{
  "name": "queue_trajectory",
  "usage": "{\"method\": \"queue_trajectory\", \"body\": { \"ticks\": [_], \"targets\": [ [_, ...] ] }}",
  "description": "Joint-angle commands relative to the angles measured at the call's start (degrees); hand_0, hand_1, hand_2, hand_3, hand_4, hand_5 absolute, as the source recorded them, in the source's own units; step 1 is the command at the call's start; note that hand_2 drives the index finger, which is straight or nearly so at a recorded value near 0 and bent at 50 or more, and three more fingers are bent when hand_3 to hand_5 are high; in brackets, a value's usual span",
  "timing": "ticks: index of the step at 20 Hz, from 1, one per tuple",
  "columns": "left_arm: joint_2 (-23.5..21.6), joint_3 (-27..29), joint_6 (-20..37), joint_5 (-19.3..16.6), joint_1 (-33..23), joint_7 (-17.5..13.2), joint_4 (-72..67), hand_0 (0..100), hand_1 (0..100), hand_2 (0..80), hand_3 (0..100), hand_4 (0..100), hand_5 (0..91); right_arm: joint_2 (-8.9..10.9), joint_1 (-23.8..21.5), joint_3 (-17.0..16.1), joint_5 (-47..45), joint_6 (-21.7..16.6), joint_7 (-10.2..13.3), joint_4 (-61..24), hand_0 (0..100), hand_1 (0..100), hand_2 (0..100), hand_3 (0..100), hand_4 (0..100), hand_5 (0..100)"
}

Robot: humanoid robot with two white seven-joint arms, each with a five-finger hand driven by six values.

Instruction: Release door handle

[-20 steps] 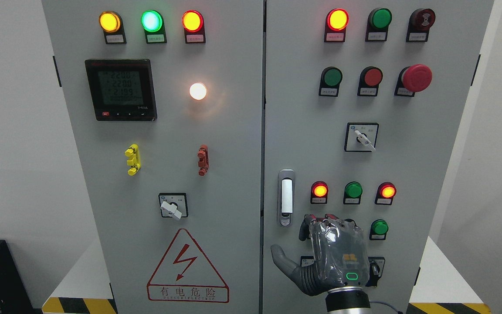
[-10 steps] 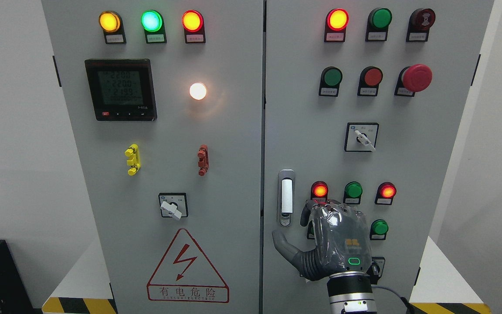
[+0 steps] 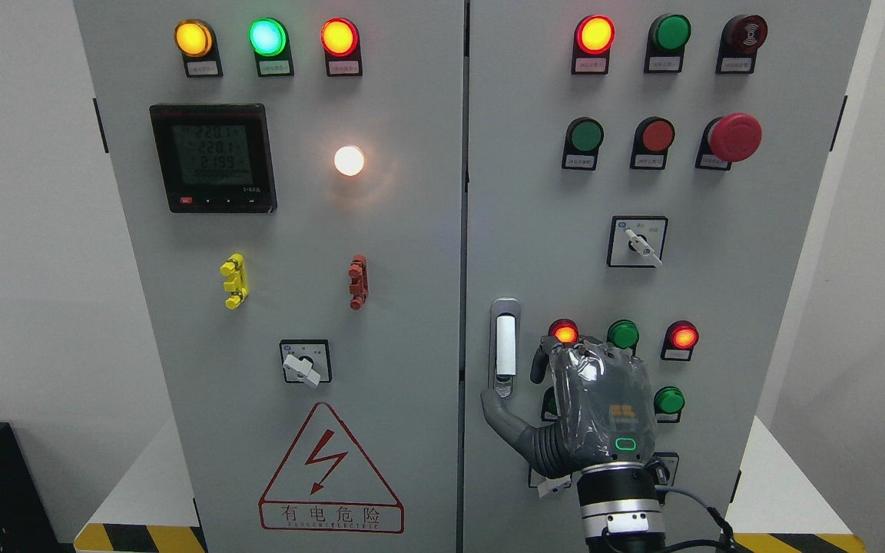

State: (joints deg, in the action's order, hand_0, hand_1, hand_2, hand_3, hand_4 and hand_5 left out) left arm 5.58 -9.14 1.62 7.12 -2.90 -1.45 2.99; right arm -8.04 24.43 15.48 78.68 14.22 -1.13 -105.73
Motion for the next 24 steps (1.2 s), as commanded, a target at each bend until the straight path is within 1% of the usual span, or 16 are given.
{"method": "queue_trajectory", "body": {
  "ticks": [1, 5, 10, 13, 24],
  "targets": [
    [0.0, 0.0, 0.0, 0.0, 0.0, 0.0, 0.0, 0, 0, 4.2, 11, 0, 0.0, -0.05, 0.8, -0.3, 0.0, 0.0, 0.0, 1.3, 8, 45, 67, 97, 78, 71],
    [0.0, 0.0, 0.0, 0.0, 0.0, 0.0, 0.0, 0, 0, 4.2, 11, 0, 0.0, -0.05, 1.8, -0.3, -0.1, 0.1, 0.0, 1.8, 8, 45, 67, 97, 78, 71],
    [0.0, 0.0, 0.0, 0.0, 0.0, 0.0, 0.0, 0, 0, 4.2, 11, 0, 0.0, -0.05, 1.8, -0.2, -0.1, 0.1, 0.0, 2.0, 9, 44, 67, 97, 78, 71],
    [0.0, 0.0, 0.0, 0.0, 0.0, 0.0, 0.0, 0, 0, 4.2, 11, 0, 0.0, -0.05, 1.8, -0.1, -0.1, 0.8, 0.0, 2.1, 10, 44, 67, 97, 78, 71],
    [0.0, 0.0, 0.0, 0.0, 0.0, 0.0, 0.0, 0, 0, 4.3, 11, 0, 0.0, -0.05, 2.2, -0.2, -0.1, 0.8, 0.0, 2.7, 14, 44, 67, 97, 78, 71]
  ]
}}
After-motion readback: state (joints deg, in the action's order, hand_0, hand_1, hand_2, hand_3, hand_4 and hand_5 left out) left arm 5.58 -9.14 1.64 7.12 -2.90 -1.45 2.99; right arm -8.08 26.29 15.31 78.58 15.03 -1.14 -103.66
